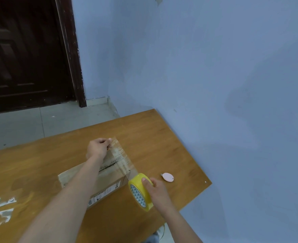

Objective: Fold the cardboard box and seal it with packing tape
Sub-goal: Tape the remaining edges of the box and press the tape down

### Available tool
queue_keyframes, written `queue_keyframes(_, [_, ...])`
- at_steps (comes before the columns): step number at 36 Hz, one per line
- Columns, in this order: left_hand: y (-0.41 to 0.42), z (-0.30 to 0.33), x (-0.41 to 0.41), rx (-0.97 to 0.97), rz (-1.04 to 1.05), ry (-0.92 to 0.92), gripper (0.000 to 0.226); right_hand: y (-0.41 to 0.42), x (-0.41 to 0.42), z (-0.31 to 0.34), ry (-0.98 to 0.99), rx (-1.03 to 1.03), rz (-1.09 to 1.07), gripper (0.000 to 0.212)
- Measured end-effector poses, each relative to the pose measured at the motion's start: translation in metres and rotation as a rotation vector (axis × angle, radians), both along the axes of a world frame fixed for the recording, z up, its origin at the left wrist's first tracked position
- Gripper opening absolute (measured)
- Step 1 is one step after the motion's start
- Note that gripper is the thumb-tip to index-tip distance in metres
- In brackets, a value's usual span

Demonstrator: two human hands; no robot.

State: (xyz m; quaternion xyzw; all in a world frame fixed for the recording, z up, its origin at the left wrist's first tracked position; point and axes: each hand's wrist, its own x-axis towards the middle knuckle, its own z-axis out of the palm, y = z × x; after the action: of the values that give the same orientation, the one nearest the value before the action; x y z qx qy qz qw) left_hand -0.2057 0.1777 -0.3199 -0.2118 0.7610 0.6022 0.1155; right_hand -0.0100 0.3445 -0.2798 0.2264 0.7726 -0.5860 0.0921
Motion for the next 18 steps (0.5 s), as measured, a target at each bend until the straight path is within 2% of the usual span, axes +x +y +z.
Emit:
queue_keyframes(9, [0.005, 0.006, 0.002, -0.149, -0.038, -0.001, 0.031, -0.001, -0.001, -0.01, -0.007, 0.051, 0.035, 0.035])
queue_keyframes(18, [0.007, 0.007, 0.0, -0.303, -0.113, -0.015, 0.028, -0.002, -0.004, -0.025, -0.058, 0.092, 0.045, 0.029])
